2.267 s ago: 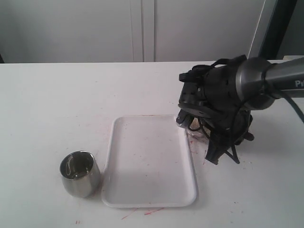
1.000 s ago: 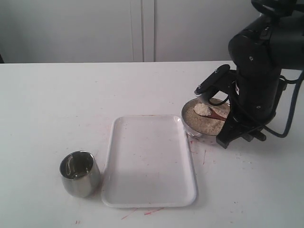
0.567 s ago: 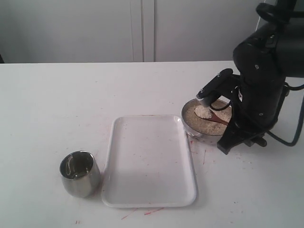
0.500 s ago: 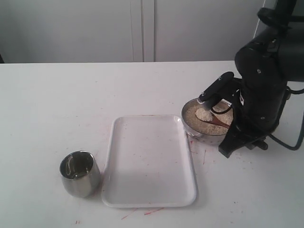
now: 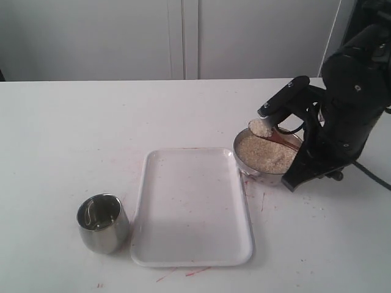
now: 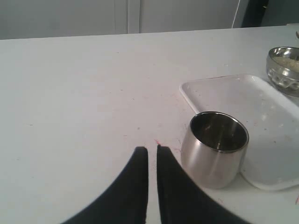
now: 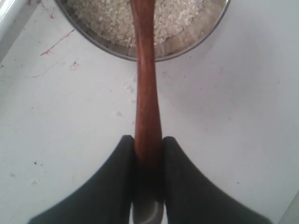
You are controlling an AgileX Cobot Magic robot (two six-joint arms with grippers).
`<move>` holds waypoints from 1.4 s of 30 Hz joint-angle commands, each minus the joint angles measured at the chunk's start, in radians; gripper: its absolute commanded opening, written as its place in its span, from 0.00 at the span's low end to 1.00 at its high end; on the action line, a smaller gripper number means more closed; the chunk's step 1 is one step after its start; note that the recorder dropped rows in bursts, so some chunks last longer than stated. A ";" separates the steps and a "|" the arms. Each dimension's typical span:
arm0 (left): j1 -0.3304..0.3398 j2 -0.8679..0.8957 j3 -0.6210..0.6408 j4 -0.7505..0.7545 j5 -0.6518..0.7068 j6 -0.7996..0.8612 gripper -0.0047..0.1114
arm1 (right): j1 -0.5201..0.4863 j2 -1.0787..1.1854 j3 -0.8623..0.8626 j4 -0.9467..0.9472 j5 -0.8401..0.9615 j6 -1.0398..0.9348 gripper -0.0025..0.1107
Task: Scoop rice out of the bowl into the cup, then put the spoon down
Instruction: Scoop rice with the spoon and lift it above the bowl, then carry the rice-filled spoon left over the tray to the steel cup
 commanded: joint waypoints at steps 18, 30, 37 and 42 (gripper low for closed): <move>-0.003 0.001 -0.007 -0.007 -0.003 -0.002 0.16 | 0.214 -0.140 -0.001 0.003 0.158 0.036 0.02; -0.003 0.001 -0.007 -0.007 -0.003 -0.002 0.16 | 0.415 -0.140 -0.106 0.005 0.267 0.124 0.02; -0.003 0.001 -0.007 -0.007 -0.003 -0.002 0.16 | 0.487 -0.116 -0.208 0.005 0.302 0.139 0.02; -0.003 0.001 -0.007 -0.007 -0.003 -0.002 0.16 | 0.549 -0.066 -0.253 0.019 0.302 0.143 0.02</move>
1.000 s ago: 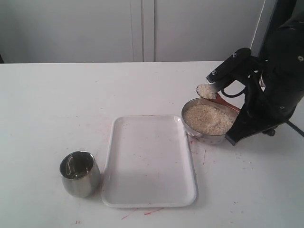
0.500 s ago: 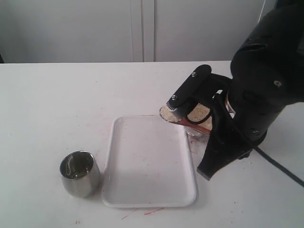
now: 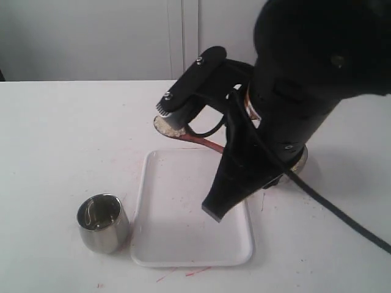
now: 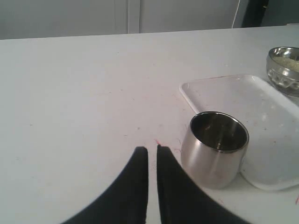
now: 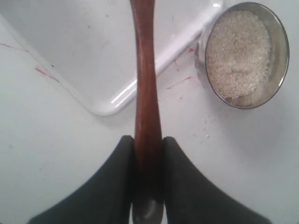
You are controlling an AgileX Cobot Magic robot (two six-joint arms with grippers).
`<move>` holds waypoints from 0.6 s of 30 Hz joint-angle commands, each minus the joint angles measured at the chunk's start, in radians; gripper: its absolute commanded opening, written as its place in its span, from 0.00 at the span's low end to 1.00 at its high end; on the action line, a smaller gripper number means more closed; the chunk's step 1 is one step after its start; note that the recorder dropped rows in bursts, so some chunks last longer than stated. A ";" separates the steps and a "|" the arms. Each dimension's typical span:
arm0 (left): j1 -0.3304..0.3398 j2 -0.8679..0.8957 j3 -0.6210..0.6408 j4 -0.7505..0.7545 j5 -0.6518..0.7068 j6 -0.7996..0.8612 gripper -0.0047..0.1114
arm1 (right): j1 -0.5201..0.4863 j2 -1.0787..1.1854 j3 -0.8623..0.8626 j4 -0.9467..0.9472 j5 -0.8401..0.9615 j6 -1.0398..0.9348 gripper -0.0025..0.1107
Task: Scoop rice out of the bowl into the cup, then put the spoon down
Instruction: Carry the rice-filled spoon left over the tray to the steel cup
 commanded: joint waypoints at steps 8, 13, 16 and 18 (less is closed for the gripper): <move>-0.003 0.001 -0.007 -0.007 -0.003 -0.002 0.16 | 0.119 0.119 -0.064 0.017 0.003 0.030 0.02; -0.003 0.001 -0.007 -0.007 -0.003 -0.002 0.16 | 0.150 0.162 -0.064 0.032 0.003 0.032 0.02; -0.003 0.001 -0.007 -0.007 -0.003 -0.002 0.16 | 0.173 0.194 -0.064 0.037 -0.034 0.041 0.02; -0.003 0.001 -0.007 -0.007 -0.003 -0.002 0.16 | 0.180 0.215 -0.073 0.039 -0.039 0.052 0.02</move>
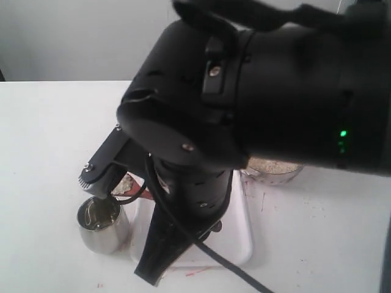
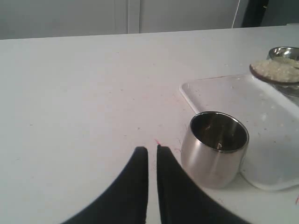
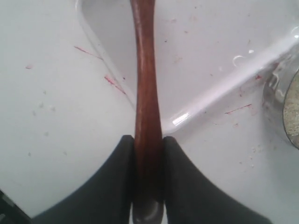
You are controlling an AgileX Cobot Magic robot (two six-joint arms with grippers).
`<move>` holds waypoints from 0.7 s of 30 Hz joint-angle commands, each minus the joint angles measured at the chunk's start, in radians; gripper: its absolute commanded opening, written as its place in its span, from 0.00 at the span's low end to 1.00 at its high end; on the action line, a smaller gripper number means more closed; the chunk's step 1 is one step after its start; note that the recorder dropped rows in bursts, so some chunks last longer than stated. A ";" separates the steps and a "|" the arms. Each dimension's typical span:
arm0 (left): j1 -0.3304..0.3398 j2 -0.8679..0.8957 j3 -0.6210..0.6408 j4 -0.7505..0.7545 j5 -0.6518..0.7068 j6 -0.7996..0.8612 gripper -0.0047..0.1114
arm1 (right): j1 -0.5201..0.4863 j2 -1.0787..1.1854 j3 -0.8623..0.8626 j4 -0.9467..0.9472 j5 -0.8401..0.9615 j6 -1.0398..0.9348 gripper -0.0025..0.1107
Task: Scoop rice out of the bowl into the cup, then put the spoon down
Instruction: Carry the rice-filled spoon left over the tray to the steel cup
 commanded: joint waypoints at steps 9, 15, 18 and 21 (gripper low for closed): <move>-0.003 0.001 -0.007 -0.007 -0.003 -0.002 0.16 | 0.029 0.096 -0.055 -0.023 -0.047 0.024 0.02; -0.003 0.001 -0.007 -0.007 -0.003 -0.002 0.16 | 0.049 0.133 -0.053 -0.092 -0.050 0.019 0.02; -0.003 0.001 -0.007 -0.007 -0.003 -0.002 0.16 | 0.069 0.139 -0.053 -0.161 -0.031 0.019 0.02; -0.003 0.001 -0.007 -0.007 -0.003 -0.002 0.16 | 0.069 0.157 -0.053 -0.202 0.007 0.019 0.02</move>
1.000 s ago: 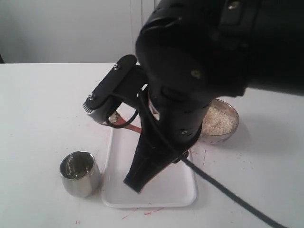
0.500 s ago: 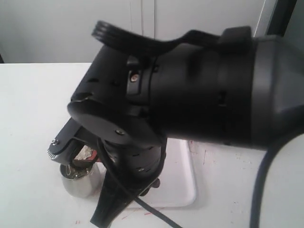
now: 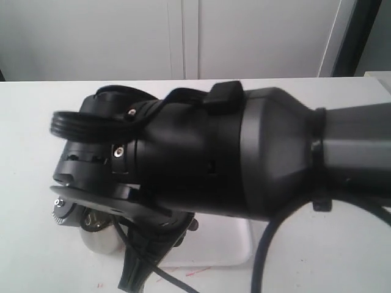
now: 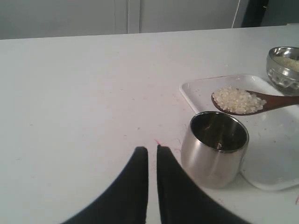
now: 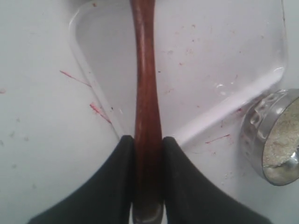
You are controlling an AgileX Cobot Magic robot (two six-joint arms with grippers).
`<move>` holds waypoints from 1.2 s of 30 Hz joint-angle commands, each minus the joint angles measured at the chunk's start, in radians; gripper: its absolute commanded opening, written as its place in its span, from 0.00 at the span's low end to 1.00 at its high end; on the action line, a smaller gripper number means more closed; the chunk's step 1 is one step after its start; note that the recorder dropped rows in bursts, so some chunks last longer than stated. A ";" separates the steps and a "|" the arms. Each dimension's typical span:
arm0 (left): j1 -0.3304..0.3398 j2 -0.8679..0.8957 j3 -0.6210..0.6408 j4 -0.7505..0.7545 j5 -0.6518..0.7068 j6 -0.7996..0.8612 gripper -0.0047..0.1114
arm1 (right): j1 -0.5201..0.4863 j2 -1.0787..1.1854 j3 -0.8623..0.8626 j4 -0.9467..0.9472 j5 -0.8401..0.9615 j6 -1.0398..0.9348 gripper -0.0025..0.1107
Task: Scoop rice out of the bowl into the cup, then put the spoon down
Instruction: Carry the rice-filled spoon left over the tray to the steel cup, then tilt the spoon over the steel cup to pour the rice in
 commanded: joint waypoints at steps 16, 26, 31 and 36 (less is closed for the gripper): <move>-0.003 0.001 -0.007 -0.007 -0.003 -0.002 0.16 | 0.001 0.052 -0.002 -0.105 0.035 -0.019 0.02; -0.003 0.001 -0.007 -0.007 -0.003 -0.002 0.16 | 0.039 0.056 -0.002 -0.174 0.046 -0.027 0.02; -0.003 0.001 -0.007 -0.007 -0.003 -0.002 0.16 | 0.039 0.060 -0.002 -0.211 0.046 -0.027 0.02; -0.003 0.001 -0.007 -0.007 -0.003 -0.002 0.16 | 0.039 0.060 -0.002 -0.217 0.046 -0.040 0.02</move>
